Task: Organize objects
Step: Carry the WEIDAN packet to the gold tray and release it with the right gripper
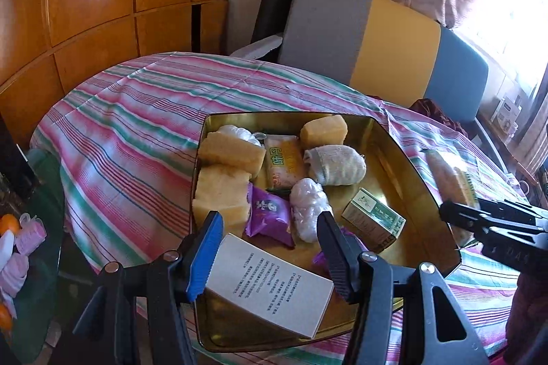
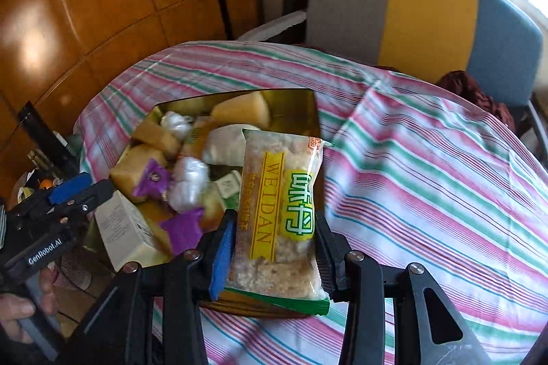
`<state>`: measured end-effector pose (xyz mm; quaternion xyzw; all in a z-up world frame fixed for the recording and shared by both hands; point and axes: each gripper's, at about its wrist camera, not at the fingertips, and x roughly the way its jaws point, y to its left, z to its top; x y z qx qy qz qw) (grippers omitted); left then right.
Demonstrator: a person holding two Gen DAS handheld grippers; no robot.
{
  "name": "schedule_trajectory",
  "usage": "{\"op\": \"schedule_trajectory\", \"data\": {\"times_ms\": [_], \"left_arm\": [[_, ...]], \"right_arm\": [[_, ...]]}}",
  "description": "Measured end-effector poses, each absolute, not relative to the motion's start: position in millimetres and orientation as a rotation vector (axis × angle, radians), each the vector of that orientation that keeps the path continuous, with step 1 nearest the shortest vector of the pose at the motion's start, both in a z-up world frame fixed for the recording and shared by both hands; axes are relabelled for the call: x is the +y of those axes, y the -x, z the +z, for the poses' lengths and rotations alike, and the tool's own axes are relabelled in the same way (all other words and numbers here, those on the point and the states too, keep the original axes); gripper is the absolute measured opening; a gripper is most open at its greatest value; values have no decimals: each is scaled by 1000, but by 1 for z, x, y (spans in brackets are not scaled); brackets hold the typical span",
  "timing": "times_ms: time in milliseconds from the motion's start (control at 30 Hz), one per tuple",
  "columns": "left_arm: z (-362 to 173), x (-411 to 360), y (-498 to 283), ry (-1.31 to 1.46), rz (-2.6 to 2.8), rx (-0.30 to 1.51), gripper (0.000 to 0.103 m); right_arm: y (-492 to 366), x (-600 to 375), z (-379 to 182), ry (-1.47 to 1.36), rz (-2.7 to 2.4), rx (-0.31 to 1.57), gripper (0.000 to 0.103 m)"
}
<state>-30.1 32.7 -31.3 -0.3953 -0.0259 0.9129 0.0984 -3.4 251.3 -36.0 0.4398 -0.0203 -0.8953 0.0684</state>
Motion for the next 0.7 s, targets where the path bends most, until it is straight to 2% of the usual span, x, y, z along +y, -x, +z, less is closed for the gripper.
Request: {"op": "schedule_trajectory", "data": {"times_ms": [500,600,700], "left_arm": [[-38,17,37,1210,2776,-105,63],[-39,14,40,1236,2792,-94,63],[-38,13,40,1222,2820,-75,63]], "right_arm": [[43,194,-70,-1368,-2635,146,44],[49,194,-84,-1414,-2614,108,45],[47,198,-84,-1396,-2620,49,53]]}}
